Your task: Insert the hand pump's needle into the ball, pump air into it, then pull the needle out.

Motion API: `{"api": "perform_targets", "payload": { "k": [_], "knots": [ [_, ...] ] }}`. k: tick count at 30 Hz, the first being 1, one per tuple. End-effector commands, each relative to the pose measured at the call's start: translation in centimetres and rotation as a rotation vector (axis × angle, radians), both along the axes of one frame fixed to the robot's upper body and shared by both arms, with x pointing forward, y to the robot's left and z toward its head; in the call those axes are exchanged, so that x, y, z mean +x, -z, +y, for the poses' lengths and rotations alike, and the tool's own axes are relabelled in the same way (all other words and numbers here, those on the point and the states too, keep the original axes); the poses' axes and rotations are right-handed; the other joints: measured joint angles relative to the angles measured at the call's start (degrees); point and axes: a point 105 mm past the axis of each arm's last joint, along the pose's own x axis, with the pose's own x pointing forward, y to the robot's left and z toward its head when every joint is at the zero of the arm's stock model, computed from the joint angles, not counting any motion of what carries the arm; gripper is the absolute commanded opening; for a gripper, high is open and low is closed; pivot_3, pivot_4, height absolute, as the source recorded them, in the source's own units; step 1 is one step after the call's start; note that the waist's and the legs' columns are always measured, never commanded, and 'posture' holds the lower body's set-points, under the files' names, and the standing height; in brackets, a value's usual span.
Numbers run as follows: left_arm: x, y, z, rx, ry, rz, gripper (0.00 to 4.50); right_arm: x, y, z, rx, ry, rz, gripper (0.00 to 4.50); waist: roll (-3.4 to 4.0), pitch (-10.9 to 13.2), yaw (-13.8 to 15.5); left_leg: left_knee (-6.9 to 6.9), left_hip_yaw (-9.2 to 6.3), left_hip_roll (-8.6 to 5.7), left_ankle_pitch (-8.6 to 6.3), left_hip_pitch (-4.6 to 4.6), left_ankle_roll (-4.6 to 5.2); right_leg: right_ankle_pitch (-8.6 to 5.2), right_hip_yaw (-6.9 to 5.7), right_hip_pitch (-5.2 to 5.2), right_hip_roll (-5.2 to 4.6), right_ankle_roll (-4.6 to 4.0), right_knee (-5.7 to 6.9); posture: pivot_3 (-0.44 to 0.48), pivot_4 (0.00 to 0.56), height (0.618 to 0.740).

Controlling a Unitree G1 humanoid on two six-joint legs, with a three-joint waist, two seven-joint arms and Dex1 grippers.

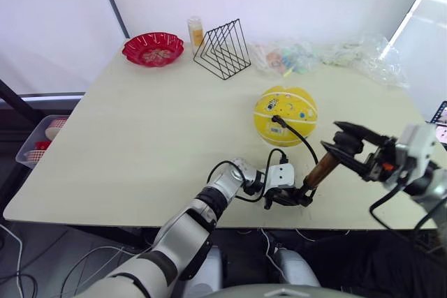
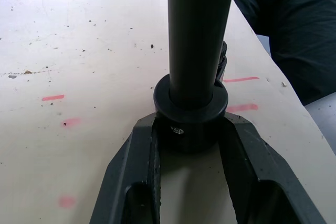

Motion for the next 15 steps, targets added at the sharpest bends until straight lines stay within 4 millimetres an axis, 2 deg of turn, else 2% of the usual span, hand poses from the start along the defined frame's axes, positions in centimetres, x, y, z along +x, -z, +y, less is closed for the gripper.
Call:
{"api": "perform_targets", "payload": {
  "k": [1, 4, 11, 15],
  "knots": [
    [-1.3, 4.6, 3.6, 0.2, -0.063, 0.118, 1.1, -0.3, 5.0, 0.9, -0.044, -0.028, 0.137, 1.94, -0.03, 0.0, -0.1, 0.01, 0.01, 0.0, 0.0, 0.02, 0.0, 0.0, 0.01, 0.02, 0.0, 0.0, 0.0, 0.0, 0.15, 0.74],
    [-1.3, 4.6, 3.6, 0.198, -0.063, 0.119, 1.1, -0.3, 6.5, 1.2, -0.043, -0.02, 0.15, 1.94, 0.0, -0.1, -0.1, 0.0, -0.02, 0.03, 0.0, 0.1, 0.0, 0.0, -0.02, 0.06, 0.01, 0.0, 0.0, 0.0, 0.15, 0.74],
    [-1.3, 4.6, 3.6, 0.198, -0.063, 0.119, 1.1, -0.3, 7.1, 1.3, -0.04, -0.014, 0.141, 1.94, 0.05, -0.1, -0.1, 0.0, -0.01, 0.03, 0.0, 0.09, 0.0, 0.0, 0.0, 0.07, 0.02, -0.01, 0.01, 0.0, 0.15, 0.74],
    [-1.3, 4.7, 3.7, 0.201, -0.065, 0.119, 1.1, -0.1, 3.4, 1.0, -0.01, -0.044, 0.031, 1.94, 0.11, -0.1, -0.1, 0.0, -0.02, 0.03, 0.0, 0.09, 0.0, 0.0, -0.01, 0.07, 0.02, -0.01, 0.01, 0.0, 0.15, 0.74]
  ]
}}
